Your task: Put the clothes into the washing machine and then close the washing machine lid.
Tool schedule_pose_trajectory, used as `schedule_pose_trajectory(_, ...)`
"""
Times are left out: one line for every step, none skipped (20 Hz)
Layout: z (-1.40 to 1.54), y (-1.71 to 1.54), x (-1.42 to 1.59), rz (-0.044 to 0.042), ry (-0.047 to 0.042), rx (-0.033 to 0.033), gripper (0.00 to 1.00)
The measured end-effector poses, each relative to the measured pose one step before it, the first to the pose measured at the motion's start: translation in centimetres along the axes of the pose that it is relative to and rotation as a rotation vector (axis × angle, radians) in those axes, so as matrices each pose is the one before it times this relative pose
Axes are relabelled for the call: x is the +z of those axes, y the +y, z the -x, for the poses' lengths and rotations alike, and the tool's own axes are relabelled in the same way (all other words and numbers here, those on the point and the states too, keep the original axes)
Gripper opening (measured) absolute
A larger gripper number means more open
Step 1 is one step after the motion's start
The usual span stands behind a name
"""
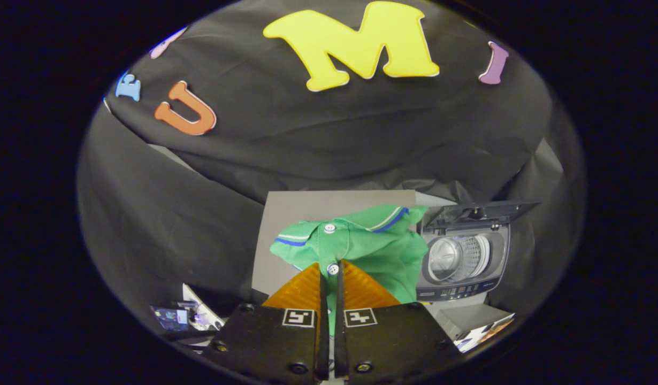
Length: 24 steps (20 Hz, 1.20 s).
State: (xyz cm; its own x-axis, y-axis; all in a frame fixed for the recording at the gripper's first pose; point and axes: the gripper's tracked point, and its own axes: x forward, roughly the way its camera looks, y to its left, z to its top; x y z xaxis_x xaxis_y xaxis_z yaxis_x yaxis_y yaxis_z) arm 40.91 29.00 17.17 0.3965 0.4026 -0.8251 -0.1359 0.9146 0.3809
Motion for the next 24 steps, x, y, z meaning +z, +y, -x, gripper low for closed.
schedule_pose_trajectory(0.834,0.191,0.286,-0.00543,-0.01234,0.00845,0.07)
schedule_pose_trajectory(0.860,-0.070,0.262,-0.00066,-0.01559,0.00280,0.07)
schedule_pose_trajectory(0.867,-0.034,0.385,0.00049,-0.01817,0.00010,0.07)
schedule_pose_trajectory(0.769,-0.075,0.288,-0.00046,-0.01491,0.00474,0.07)
schedule_pose_trajectory(0.728,0.041,0.274,-0.00412,-0.01312,0.00501,0.07)
schedule_pose_trajectory(1.124,-0.123,0.156,-0.00025,-0.01567,0.00295,0.07)
schedule_pose_trajectory(1.001,-0.119,0.320,-0.00250,-0.01589,-0.00211,0.07)
schedule_pose_trajectory(1.025,-0.117,0.155,0.00183,-0.01455,0.00119,0.07)
schedule_pose_trajectory(0.848,-0.148,0.121,-0.00104,-0.01381,0.00139,0.07)
schedule_pose_trajectory(1.033,-0.210,0.059,-0.00380,-0.01393,0.00333,0.07)
schedule_pose_trajectory(1.040,-0.352,0.242,-0.00340,-0.01709,-0.00111,0.07)
schedule_pose_trajectory(0.899,-0.478,0.103,-0.00196,-0.01445,-0.00288,0.07)
schedule_pose_trajectory(0.844,-0.520,0.213,-0.00382,-0.01474,-0.00549,0.07)
schedule_pose_trajectory(0.716,-0.536,0.046,-0.00798,-0.01242,-0.00389,0.07)
schedule_pose_trajectory(0.584,-0.566,0.120,-0.00988,-0.00885,-0.00452,0.07)
schedule_pose_trajectory(0.680,-0.647,-0.114,-0.01017,-0.00880,-0.00405,0.07)
schedule_pose_trajectory(0.661,-0.736,-0.064,-0.00679,-0.00984,-0.00872,0.07)
schedule_pose_trajectory(0.792,-0.949,0.013,-0.00814,-0.01088,-0.00852,0.07)
schedule_pose_trajectory(0.721,-0.892,-0.026,-0.00933,-0.01009,-0.00924,0.07)
schedule_pose_trajectory(0.517,-0.797,-0.096,-0.01152,-0.00950,-0.00771,0.07)
schedule_pose_trajectory(0.646,-0.759,-0.256,-0.01197,-0.00665,-0.00923,0.07)
schedule_pose_trajectory(0.631,-0.903,-0.286,-0.01085,-0.00718,-0.00770,0.07)
schedule_pose_trajectory(0.589,-1.005,-0.213,-0.00918,-0.00768,-0.01194,0.07)
schedule_pose_trajectory(0.427,-1.006,-0.201,-0.01429,-0.00619,-0.01280,0.07)
